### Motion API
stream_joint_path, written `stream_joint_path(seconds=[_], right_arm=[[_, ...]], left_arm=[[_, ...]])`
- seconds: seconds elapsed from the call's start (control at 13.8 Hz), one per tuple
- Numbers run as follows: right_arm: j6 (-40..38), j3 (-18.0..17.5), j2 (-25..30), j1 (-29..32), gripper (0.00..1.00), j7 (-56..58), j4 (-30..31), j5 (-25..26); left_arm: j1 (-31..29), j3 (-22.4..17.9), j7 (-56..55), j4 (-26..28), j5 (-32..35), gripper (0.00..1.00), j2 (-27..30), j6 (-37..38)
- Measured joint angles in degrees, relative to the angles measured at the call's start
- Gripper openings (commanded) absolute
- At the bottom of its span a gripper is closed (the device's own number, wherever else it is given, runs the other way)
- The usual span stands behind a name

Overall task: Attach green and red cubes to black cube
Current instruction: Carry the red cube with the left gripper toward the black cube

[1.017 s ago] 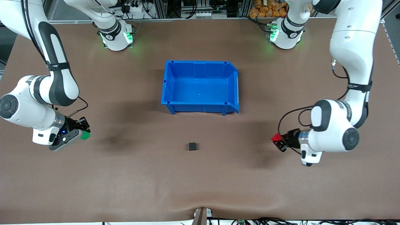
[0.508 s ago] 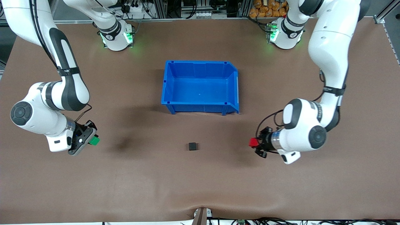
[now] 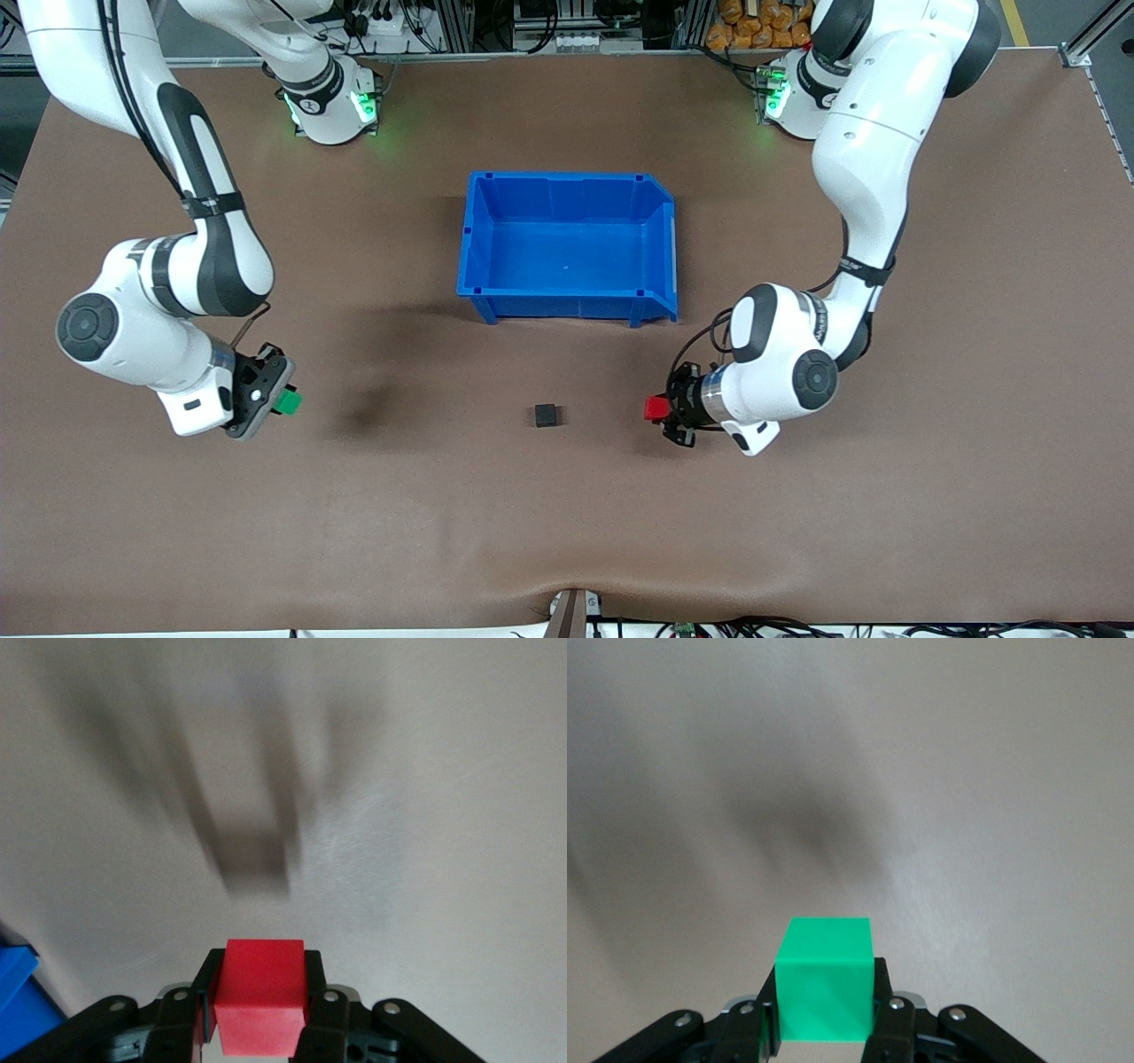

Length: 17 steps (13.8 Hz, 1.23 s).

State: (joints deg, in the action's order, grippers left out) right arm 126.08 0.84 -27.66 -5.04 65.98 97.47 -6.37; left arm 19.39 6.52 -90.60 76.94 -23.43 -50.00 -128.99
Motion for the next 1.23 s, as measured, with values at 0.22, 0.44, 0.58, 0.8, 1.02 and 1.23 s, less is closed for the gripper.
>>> stream_joint_path(seconds=[0.22,0.44,0.58,0.8,1.02,1.23], right_arm=[[0.03,-0.70,-1.67,-0.17,0.00,6.65,-1.40,-2.55],[0.08,-0.83,-4.36,-0.35,0.00,12.72,-4.20,-6.34],[0.08,-1.04,-6.34,-1.65,0.00,13.16,-6.58,-7.00],[1.10,-1.11,-8.93,-5.40,0.00,11.57,-9.23,-8.03],[2.78,-1.10,-10.21,-8.11,0.00,7.45,-10.20,-8.05],[3.40,-1.09,-10.43,-8.87,0.00,5.43,-10.40,-8.05]], left_arm=[[3.27,-0.07,-5.11,-0.69,-0.04,0.00,-1.21,-3.66],[5.06,-0.21,-7.36,-1.87,-0.04,0.00,-2.02,-5.53],[5.16,-0.26,-7.36,-2.11,-0.04,0.00,-3.06,-7.71],[5.58,-0.24,-7.23,-3.33,-0.04,0.00,-4.65,-8.75],[6.91,-0.19,-7.23,-4.64,-0.04,0.00,-5.81,-9.10],[7.83,-0.17,-7.23,-4.85,-0.04,0.00,-6.88,-11.24]])
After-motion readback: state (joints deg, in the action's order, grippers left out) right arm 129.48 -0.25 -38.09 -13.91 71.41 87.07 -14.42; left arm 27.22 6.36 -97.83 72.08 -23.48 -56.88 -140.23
